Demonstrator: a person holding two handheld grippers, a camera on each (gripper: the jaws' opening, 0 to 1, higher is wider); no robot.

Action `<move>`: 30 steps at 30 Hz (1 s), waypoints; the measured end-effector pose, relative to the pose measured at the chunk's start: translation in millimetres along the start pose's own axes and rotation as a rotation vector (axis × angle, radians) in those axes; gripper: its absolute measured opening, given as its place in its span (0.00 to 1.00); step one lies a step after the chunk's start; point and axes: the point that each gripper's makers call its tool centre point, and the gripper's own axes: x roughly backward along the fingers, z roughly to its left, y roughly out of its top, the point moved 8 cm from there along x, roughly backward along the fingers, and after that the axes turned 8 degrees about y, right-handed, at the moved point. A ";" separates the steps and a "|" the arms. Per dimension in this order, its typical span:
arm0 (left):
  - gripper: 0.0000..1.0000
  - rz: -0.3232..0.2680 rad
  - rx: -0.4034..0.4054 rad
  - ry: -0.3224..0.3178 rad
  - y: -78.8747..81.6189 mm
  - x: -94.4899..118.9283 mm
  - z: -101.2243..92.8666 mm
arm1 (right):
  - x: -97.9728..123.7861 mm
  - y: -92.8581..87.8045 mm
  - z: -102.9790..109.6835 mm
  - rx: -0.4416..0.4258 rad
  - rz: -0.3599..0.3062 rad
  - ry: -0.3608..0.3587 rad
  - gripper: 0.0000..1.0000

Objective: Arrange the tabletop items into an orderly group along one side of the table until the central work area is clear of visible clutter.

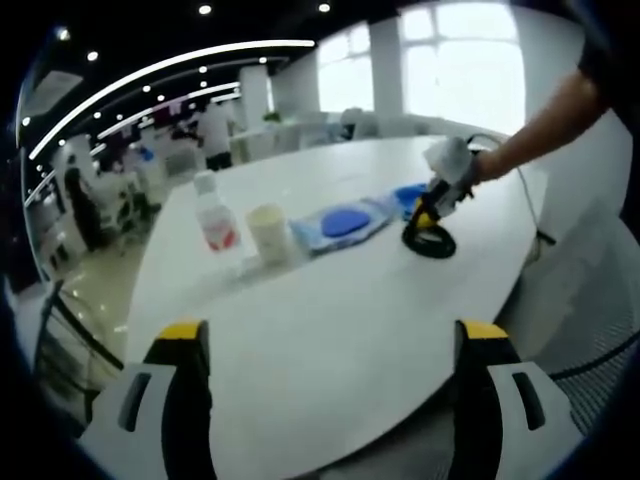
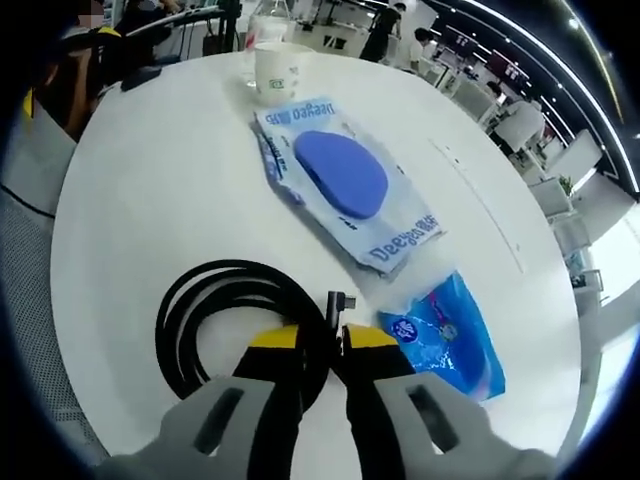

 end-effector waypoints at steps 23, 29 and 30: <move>0.99 -0.010 -0.004 -0.015 -0.1 0.0 -1.0 | 34.4 19.1 19.5 -0.018 -0.127 -0.037 0.32; 0.99 -0.011 -0.006 -0.018 0.2 0.2 -1.6 | 44.0 18.5 25.7 -0.059 -0.155 -0.049 0.37; 0.99 -0.010 -0.008 -0.020 0.0 0.2 -1.6 | 46.1 17.8 26.6 -0.075 -0.165 -0.054 0.38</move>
